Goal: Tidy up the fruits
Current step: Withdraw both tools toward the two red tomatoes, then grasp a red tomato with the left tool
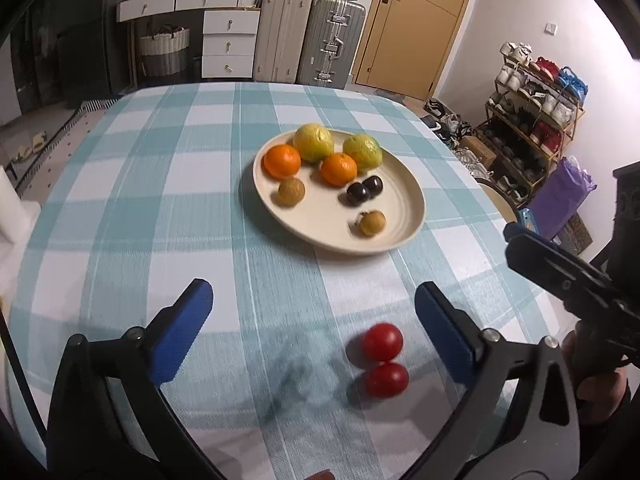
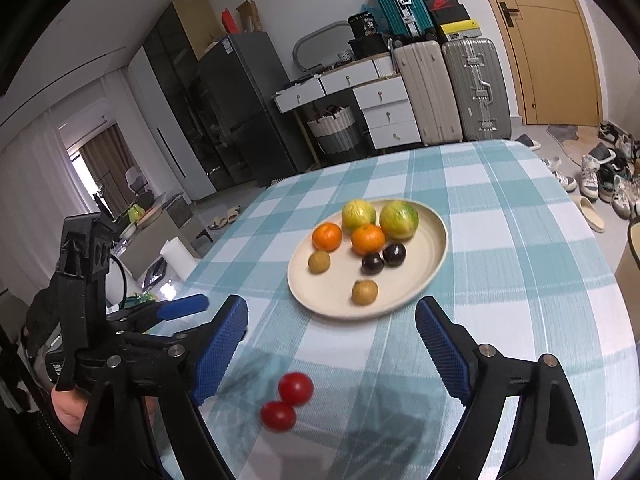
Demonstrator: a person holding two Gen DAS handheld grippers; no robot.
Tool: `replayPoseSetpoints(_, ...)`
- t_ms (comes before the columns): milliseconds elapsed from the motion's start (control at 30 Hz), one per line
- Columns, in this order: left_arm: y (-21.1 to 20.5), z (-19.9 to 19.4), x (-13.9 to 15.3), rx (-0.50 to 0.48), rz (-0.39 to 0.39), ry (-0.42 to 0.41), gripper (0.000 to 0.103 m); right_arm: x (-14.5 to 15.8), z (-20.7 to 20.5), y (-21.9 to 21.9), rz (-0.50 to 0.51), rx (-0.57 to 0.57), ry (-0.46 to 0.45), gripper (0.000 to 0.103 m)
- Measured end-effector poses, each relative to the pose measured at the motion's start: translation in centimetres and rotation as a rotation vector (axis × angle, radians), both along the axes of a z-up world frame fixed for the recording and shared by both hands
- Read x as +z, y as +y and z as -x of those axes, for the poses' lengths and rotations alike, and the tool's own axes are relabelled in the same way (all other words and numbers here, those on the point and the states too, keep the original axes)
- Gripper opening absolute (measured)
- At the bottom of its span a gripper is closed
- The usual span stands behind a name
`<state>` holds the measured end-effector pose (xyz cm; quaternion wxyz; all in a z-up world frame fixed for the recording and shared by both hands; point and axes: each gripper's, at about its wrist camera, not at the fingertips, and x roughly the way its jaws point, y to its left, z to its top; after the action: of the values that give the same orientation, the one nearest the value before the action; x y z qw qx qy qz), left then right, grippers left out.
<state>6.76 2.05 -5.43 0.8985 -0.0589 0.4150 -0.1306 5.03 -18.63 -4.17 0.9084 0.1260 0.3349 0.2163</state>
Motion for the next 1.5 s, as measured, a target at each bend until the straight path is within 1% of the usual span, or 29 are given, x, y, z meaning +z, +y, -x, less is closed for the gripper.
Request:
replayPoseSetpoints(233,-0.2,1.0,-2.3,-0.017,-0.008,0.061,0.102,-1.4,1.0,-0.4,-0.010,-0.011,0.047,0.088)
replayPoseSetpoints(400,-1.0,1.6,-3.8,-0.053,0.016,0.114,0.102,-2.1,1.3,-0.5,-0.009,-0.018,0.072,0.088)
replayPoseSetpoints(533,-1.8,2.0,-4.3,-0.066,-0.002,0.120,0.102,-2.5,1.4,-0.4,-0.007,-0.013,0.090,0.088)
replayPoseSetpoints(633,-2.6,2.1,-4.5,-0.056,-0.054,0.118,0.102,-2.9,1.5,-0.3,-0.003,-0.005,0.106,0.088)
replayPoseSetpoints(667,-2.9,2.1,-4.6,-0.066,-0.063,0.119,0.102,-3.0,1.5,-0.3,-0.002,-0.005,0.108,0.088)
replayPoseSetpoints(933,-4.4,2.3,-5.0,-0.124,-0.062,0.119,0.101,-3.1,1.6,-0.6,-0.005,-0.021,0.113,0.088)
replayPoseSetpoints(1067,-4.8,2.6,-4.8,-0.150,-0.036,0.107,0.098,-3.3,1.6,-0.7,-0.003,-0.017,0.123,0.088)
replayPoseSetpoints(1100,-4.9,2.7,-4.8,-0.151,-0.034,0.104,0.095,-3.4,1.5,-0.6,-0.002,-0.015,0.126,0.088)
replayPoseSetpoints(1133,-4.9,2.7,-4.7,-0.151,-0.034,0.103,0.089,-3.4,1.5,-0.7,-0.003,-0.015,0.128,0.088)
replayPoseSetpoints(1167,-4.8,2.6,-4.8,-0.152,-0.029,0.107,0.086,-3.5,1.5,-0.7,-0.005,-0.015,0.130,0.088)
replayPoseSetpoints(1233,-4.7,2.4,-5.0,-0.152,-0.023,0.123,0.073,-3.6,1.4,-0.7,-0.009,-0.014,0.134,0.088)
replayPoseSetpoints(1267,-4.7,2.3,-5.2,-0.153,-0.017,0.137,0.069,-3.6,1.4,-0.7,-0.009,-0.013,0.136,0.088)
replayPoseSetpoints(1333,-4.6,2.2,-5.6,-0.155,-0.006,0.160,0.054,-3.6,1.4,-0.7,-0.008,-0.013,0.136,0.088)
replayPoseSetpoints(1367,-4.6,2.2,-5.7,-0.155,-0.010,0.171,0.050,-3.6,1.4,-0.7,-0.009,-0.013,0.136,0.088)
replayPoseSetpoints(1400,-4.6,2.2,-5.8,-0.158,-0.012,0.178,0.043,-3.6,1.4,-0.7,-0.009,-0.014,0.136,0.088)
replayPoseSetpoints(1433,-4.7,2.3,-5.8,-0.165,-0.006,0.176,0.031,-3.6,1.4,-0.7,-0.008,-0.014,0.136,0.088)
replayPoseSetpoints(1467,-4.7,2.4,-5.7,-0.178,0.006,0.171,0.028,-3.6,1.4,-0.7,-0.009,-0.014,0.136,0.088)
replayPoseSetpoints(1500,-4.8,2.5,-5.7,-0.179,0.002,0.170,0.028,-3.6,1.4,-0.7,-0.009,-0.014,0.138,0.088)
